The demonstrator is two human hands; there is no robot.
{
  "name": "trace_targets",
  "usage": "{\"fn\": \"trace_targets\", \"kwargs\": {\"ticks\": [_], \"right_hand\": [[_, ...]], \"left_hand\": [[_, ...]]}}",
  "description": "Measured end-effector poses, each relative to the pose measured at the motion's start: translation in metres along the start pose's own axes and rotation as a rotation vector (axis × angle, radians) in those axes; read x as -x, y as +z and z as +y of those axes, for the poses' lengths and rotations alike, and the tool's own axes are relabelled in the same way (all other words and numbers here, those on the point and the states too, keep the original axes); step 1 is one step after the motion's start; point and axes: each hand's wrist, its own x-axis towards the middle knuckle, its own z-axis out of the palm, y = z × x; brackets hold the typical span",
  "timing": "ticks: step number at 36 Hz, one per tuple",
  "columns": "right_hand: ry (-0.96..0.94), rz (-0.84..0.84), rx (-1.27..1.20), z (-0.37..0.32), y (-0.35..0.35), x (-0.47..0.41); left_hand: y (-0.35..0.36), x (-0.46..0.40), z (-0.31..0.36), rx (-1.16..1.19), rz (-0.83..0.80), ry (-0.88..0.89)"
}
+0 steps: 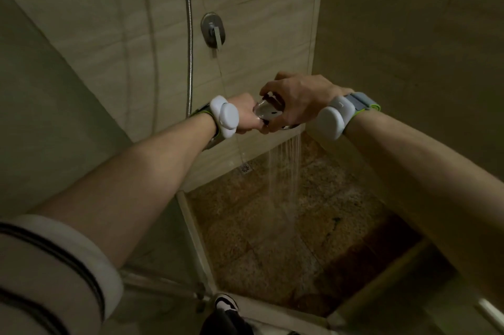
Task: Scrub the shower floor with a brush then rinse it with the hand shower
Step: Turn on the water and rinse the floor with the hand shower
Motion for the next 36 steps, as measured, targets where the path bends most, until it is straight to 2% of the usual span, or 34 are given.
{"fn": "trace_targets", "kwargs": {"ticks": [15,24,36], "right_hand": [[0.012,-0.001,0.027,0.001,-0.008,-0.001],[-0.053,0.185,0.146,0.003,-0.006,-0.005],[-0.070,0.268,0.173,-0.002,-0.009,-0.003]], "left_hand": [[0.003,0.002,0.006,0.130,0.015,0.001],[-0.001,0.003,0.009,0.105,0.125,0.012],[-0.007,0.009,0.011,0.022,0.259,0.032]]}}
